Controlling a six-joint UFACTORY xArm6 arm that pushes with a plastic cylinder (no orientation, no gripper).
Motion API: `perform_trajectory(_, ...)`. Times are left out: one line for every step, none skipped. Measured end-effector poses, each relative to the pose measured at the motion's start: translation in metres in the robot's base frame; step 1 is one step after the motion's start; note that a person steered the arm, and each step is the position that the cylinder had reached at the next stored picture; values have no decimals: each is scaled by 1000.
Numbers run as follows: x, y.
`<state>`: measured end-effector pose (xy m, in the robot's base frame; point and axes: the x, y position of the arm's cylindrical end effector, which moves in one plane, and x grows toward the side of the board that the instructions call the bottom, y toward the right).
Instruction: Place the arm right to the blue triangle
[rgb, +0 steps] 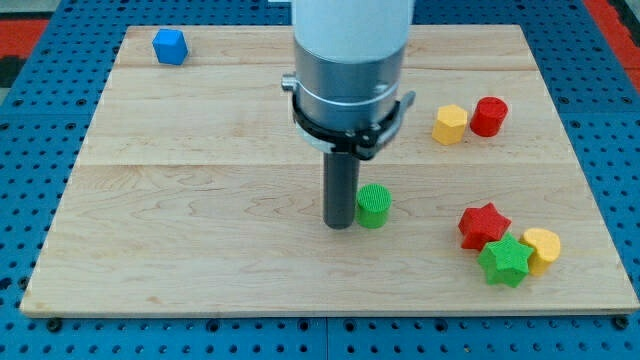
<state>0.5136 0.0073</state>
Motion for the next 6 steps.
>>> perform_trajectory(-14,13)
perform_trajectory(-4,79)
perform_trajectory(12,119)
perform_trajectory(3,110)
perform_trajectory(-27,74)
perform_trajectory(-32,47)
